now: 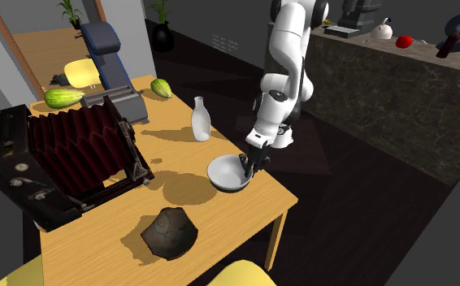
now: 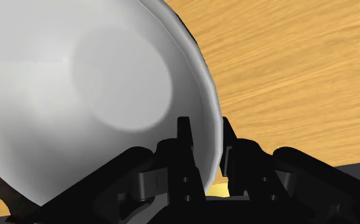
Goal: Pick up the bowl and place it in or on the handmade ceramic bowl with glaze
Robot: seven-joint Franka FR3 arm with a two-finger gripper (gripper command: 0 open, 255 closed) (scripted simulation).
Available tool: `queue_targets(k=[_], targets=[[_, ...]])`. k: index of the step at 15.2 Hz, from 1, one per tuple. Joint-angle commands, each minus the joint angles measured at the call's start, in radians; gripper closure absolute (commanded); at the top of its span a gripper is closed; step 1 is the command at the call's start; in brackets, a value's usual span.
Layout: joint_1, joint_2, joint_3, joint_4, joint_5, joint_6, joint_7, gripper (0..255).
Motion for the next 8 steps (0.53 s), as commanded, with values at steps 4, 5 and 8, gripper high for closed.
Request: queue_targets(k=[4,5,8], targets=[[0.043,-0.085,-0.024,0.005,0.079,-0.088,-0.069,255],[0.050,-0.100,-0.027,0.008,0.090,-0.106,-0.079,255],[0.067,-0.143,-0.036,0.019,0.118,-0.159,-0.105,255]])
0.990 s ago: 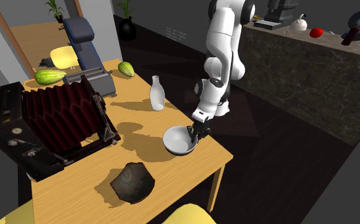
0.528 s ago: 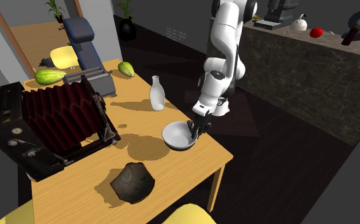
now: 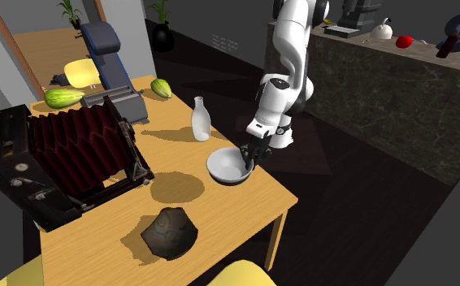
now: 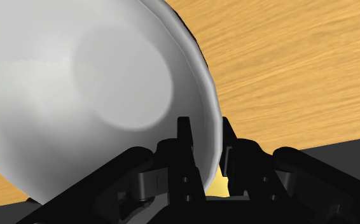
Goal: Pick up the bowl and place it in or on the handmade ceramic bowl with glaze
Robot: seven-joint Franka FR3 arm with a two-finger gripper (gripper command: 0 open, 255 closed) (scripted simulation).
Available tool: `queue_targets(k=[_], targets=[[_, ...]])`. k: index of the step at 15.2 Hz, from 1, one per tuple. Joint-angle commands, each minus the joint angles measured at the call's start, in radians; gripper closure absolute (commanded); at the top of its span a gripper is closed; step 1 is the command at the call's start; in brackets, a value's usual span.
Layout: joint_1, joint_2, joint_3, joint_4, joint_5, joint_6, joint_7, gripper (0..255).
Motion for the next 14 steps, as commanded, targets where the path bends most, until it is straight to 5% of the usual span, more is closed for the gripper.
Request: queue_targets(k=[1,7,14], targets=[[0.010,-0.029,-0.005,0.006,0.017,-0.035,-0.016,255],[0.033,-0.097,-0.015,0.036,0.054,-0.132,-0.051,255],[0.021,0.165,-0.068,0.301,0.082,-0.121,-0.140,255]])
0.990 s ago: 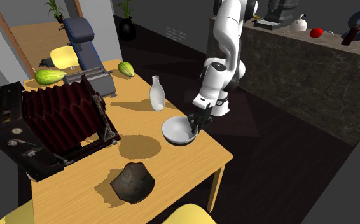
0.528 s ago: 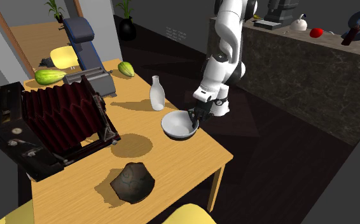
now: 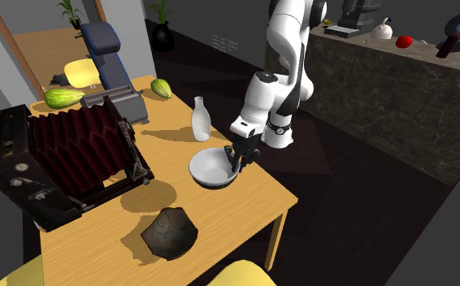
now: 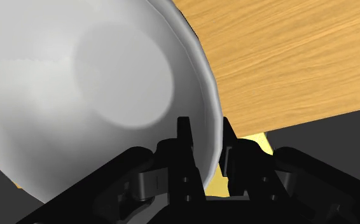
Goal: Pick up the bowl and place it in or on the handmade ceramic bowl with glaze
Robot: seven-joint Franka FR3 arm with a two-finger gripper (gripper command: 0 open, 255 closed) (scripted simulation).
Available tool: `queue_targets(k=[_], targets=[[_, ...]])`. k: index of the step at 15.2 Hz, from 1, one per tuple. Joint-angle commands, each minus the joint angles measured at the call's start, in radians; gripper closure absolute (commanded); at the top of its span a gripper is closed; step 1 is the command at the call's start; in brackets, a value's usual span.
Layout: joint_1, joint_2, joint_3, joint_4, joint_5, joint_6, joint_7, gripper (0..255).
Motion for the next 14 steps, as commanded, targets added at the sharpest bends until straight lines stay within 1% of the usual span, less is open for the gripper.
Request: queue_targets(k=[1,8,14], targets=[[-0.001,0.069,-0.013,0.077,0.015,-0.003,-0.028,255],[-0.018,0.308,-0.038,0.381,0.098,-0.058,-0.138,255],[-0.052,0.518,-0.036,0.687,0.165,-0.147,-0.219,255]])
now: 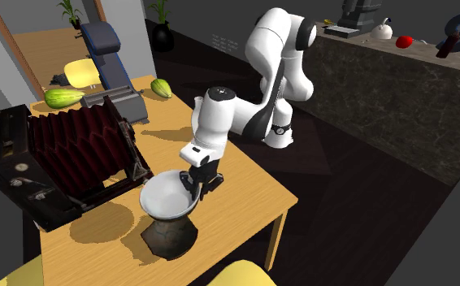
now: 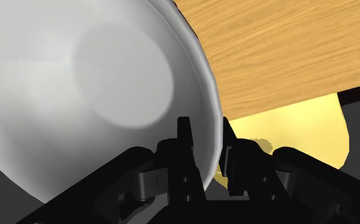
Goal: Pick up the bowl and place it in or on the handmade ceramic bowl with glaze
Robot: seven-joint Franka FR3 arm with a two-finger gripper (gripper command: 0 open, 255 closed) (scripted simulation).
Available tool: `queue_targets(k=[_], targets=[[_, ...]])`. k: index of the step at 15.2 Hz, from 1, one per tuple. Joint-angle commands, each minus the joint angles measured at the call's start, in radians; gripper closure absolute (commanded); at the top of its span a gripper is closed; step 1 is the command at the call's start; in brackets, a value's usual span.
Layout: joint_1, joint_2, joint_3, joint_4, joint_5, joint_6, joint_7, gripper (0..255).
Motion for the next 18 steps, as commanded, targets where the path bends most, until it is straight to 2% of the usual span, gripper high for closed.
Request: queue_targets(k=[1,18], targets=[[-0.016,0.086,0.002,0.129,0.023,-0.041,-0.028,255],[-0.019,0.205,0.001,0.065,0.017,0.141,-0.005,255]])
